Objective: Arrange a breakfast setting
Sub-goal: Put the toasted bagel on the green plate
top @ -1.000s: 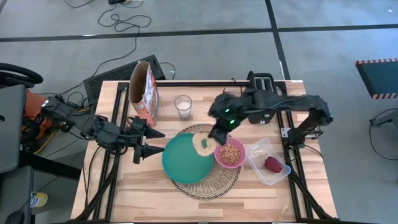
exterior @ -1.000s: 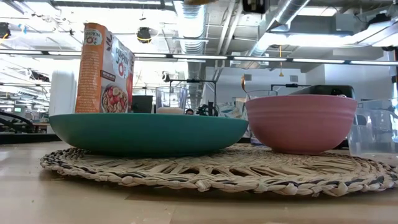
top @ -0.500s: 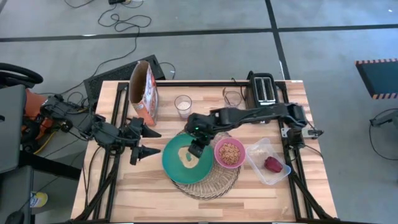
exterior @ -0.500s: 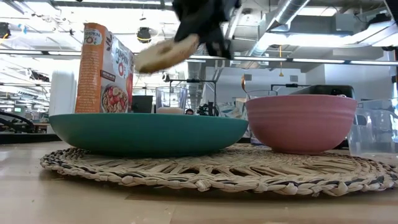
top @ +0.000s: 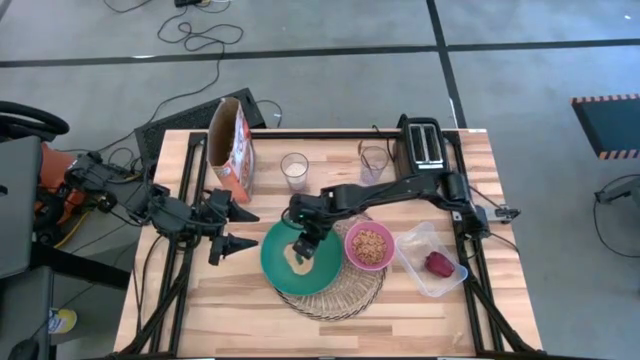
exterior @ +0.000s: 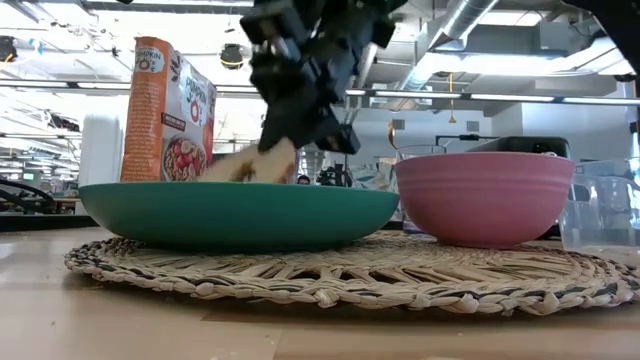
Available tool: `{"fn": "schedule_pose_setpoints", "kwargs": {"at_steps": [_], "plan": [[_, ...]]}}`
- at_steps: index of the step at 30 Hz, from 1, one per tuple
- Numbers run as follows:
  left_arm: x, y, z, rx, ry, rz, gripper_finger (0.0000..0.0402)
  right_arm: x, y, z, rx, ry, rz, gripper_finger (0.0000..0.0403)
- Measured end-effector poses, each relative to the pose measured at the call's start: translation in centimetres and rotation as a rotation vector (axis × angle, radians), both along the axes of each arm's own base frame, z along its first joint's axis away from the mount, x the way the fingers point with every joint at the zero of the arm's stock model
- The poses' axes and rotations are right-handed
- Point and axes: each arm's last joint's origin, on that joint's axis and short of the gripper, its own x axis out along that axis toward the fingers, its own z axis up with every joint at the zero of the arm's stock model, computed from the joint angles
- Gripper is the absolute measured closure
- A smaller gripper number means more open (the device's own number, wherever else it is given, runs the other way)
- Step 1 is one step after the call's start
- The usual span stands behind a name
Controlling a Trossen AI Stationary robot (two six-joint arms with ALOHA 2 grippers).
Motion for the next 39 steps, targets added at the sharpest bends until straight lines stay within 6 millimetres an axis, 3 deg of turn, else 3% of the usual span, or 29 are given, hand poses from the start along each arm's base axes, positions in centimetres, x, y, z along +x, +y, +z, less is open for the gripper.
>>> {"fn": "schedule_pose_setpoints", "kwargs": {"at_steps": [5, 16, 27, 31, 34, 39], "plan": [[0.0, 0.0, 0.0, -0.001, 0.002, -0.009, 0.0063, 0.3, -0.3, -1.2, -0.001, 0.030, -0.006, 0.0305], [0.0, -0.1, 0.0, 0.005, 0.004, -0.026, 0.0063, 0.3, -0.7, -1.5, -0.023, 0.043, -0.044, 0.0292], [0.0, -0.1, 0.0, 0.006, 0.004, -0.026, 0.0063, 0.3, -0.9, -1.4, -0.051, 0.039, -0.052, 0.0183], [0.0, -0.1, 0.0, 0.006, 0.004, -0.026, 0.0063, -0.2, -1.3, 0.6, -0.057, -0.006, -0.048, 0.0166], [0.0, -0.1, 0.0, 0.006, 0.003, -0.026, 0.0063, -1.2, -1.1, 3.7, -0.058, -0.072, -0.043, 0.0164], [0.0, -0.1, 0.0, 0.006, 0.004, -0.025, 0.0063, -4.7, 0.1, 9.5, -0.088, -0.134, -0.027, 0.0164]]}}
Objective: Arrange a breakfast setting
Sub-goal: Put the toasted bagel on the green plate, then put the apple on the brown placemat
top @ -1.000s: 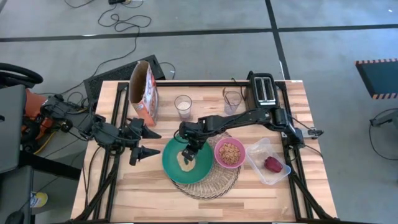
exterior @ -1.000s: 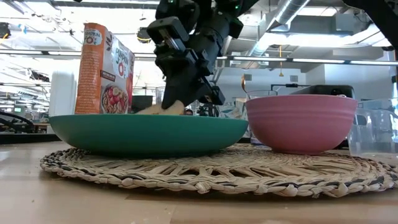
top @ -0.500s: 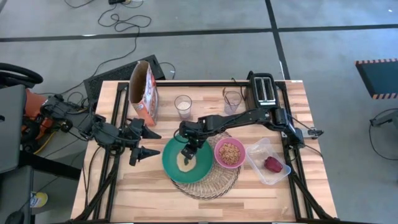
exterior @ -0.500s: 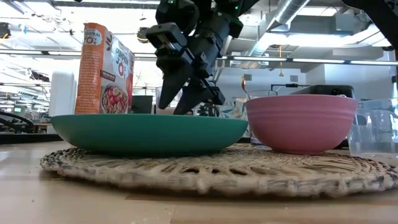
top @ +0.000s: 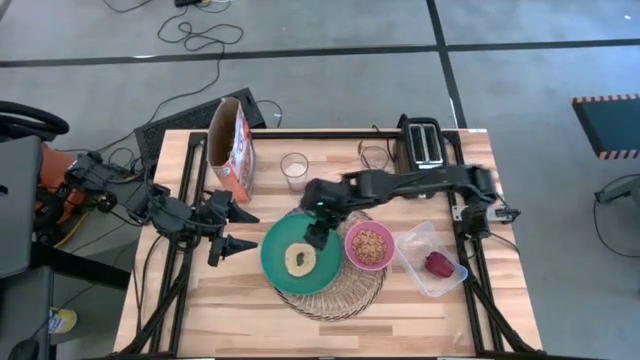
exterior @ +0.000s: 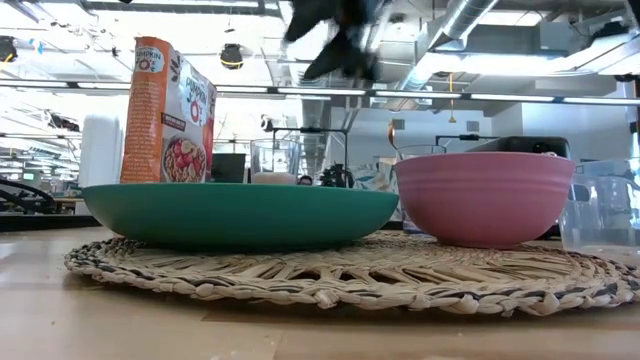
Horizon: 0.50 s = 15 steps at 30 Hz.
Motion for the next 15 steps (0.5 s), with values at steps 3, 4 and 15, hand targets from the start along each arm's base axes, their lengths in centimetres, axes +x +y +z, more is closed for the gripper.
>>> {"fn": "schedule_pose_setpoints", "kwargs": {"at_steps": [3, 4, 15], "plan": [[0.0, 0.0, 0.0, 0.000, -0.001, 0.000, 0.0063, -2.4, 0.7, 2.6, -0.027, 0.001, 0.001, 0.0164], [0.0, 0.0, 0.0, 0.000, -0.001, 0.001, 0.0063, -3.3, 0.9, 3.3, -0.037, 0.014, -0.003, 0.0164], [0.0, 0.0, 0.0, -0.002, -0.001, 0.003, 0.0063, -11.3, 3.6, 7.5, -0.104, 0.175, -0.079, 0.0164]]}}
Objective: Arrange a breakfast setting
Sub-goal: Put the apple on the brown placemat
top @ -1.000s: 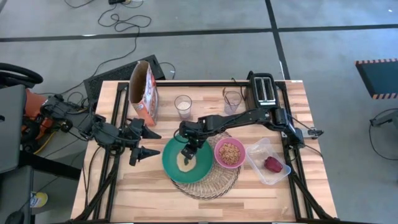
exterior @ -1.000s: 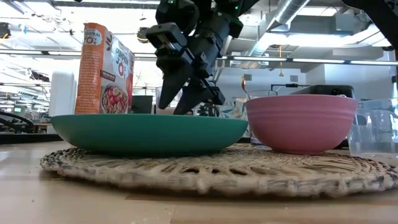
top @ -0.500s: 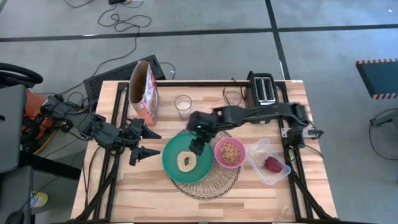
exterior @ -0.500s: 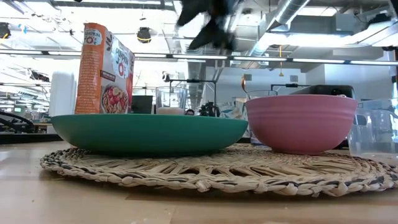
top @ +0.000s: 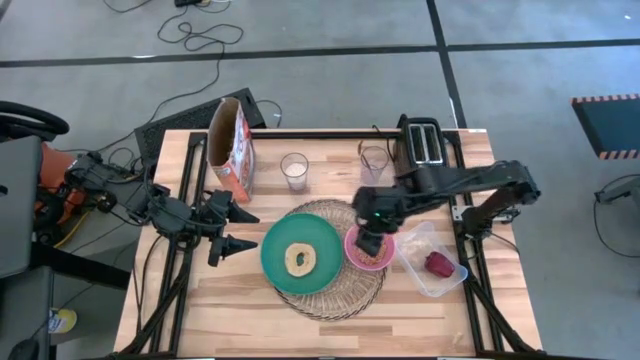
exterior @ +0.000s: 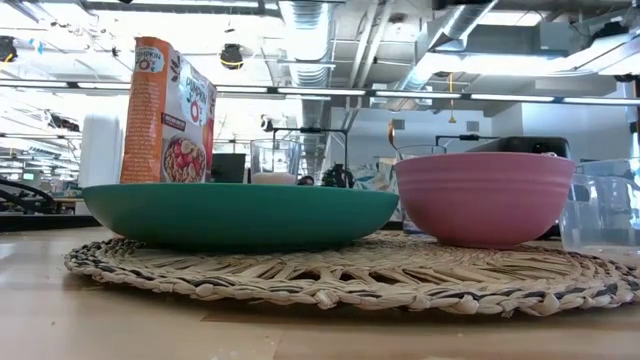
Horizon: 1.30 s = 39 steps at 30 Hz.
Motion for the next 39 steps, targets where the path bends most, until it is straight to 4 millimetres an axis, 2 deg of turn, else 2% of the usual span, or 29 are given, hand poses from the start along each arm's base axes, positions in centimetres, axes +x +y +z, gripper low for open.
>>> {"fn": "schedule_pose_setpoints", "kwargs": {"at_steps": [8, 12, 27, 34, 39], "plan": [[0.0, 0.0, 0.0, 0.000, 0.000, 0.000, 0.0063, -4.0, 1.3, 1.1, -0.024, 0.107, -0.065, 0.0164], [0.0, 0.0, 0.0, 0.000, 0.000, 0.000, 0.0063, -5.3, 1.8, 0.9, -0.001, 0.117, -0.095, 0.0164], [0.0, 0.0, 0.0, 0.000, 0.000, 0.000, 0.0063, -11.8, 3.3, -4.4, 0.040, 0.300, -0.221, 0.0164], [0.0, 0.0, 0.0, 0.000, 0.000, 0.000, 0.0063, -12.3, 4.0, -7.0, 0.125, 0.493, -0.256, 0.0158], [0.0, 0.0, 0.0, -0.001, 0.000, 0.000, 0.0063, -12.5, 4.1, -8.8, 0.138, 0.556, -0.266, 0.0120]]}}
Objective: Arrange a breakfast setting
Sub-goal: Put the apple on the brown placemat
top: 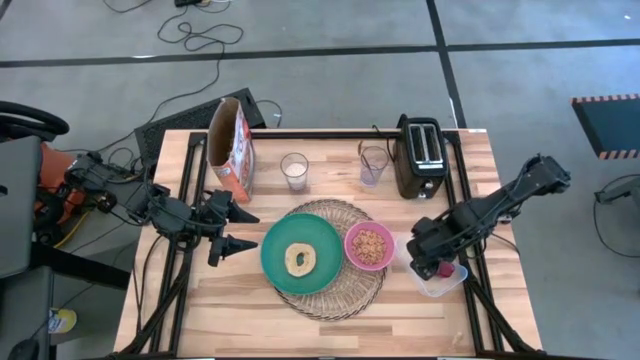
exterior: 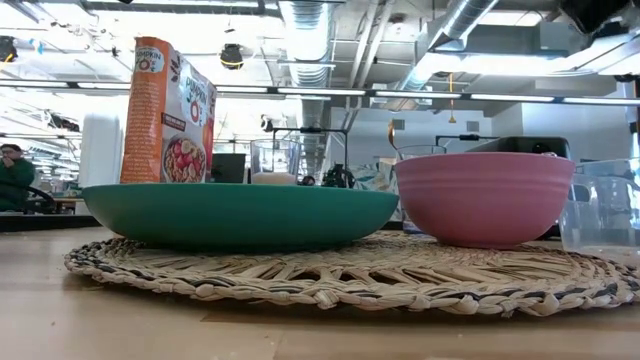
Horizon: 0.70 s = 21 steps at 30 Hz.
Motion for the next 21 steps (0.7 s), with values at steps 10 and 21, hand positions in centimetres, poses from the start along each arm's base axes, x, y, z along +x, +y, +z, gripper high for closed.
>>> {"fn": "schedule_pose_setpoints", "kwargs": {"at_steps": [10, 21], "plan": [[0.0, 0.0, 0.0, 0.000, 0.000, 0.000, 0.0063, -0.4, -0.9, -2.8, -0.038, 0.074, 0.082, 0.0007], [0.0, 0.0, 0.0, -0.010, 0.000, 0.007, 0.0063, 0.7, -0.5, -3.1, -0.042, -0.064, 0.064, 0.0032]]}}
